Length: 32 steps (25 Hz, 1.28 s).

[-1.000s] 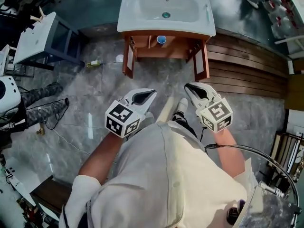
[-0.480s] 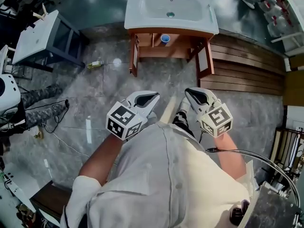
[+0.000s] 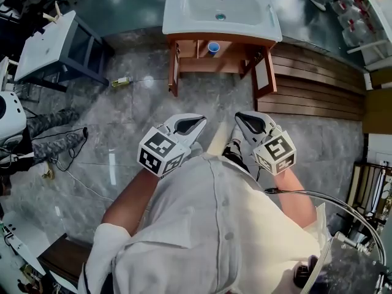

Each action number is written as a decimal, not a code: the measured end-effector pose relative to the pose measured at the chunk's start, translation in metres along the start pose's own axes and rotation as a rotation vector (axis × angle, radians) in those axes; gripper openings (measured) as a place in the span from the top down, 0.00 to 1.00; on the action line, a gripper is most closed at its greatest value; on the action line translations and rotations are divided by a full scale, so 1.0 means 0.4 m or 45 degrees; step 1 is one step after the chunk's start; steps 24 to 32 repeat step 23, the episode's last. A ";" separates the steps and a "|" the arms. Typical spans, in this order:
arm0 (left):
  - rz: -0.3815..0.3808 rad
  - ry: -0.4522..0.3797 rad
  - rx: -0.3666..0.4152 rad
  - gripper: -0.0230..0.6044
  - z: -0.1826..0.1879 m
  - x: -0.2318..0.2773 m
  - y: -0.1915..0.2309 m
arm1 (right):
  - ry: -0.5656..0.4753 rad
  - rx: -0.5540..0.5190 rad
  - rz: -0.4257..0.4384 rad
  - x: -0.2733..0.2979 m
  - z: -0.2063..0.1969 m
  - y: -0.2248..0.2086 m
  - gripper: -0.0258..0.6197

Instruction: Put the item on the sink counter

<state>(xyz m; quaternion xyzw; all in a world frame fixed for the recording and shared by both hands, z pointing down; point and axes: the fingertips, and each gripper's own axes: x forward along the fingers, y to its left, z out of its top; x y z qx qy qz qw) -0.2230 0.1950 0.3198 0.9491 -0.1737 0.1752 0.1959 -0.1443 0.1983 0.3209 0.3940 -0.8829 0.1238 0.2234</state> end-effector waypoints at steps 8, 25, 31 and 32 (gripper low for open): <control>0.040 -0.019 -0.033 0.96 -0.015 -0.035 0.021 | 0.000 -0.033 0.028 0.029 0.023 0.029 0.95; 0.065 -0.034 -0.026 0.95 -0.004 -0.066 0.089 | 0.014 -0.028 0.025 0.051 0.034 0.040 0.95; 0.065 -0.034 -0.026 0.95 -0.004 -0.066 0.089 | 0.014 -0.028 0.025 0.051 0.034 0.040 0.95; 0.065 -0.034 -0.026 0.95 -0.004 -0.066 0.089 | 0.014 -0.028 0.025 0.051 0.034 0.040 0.95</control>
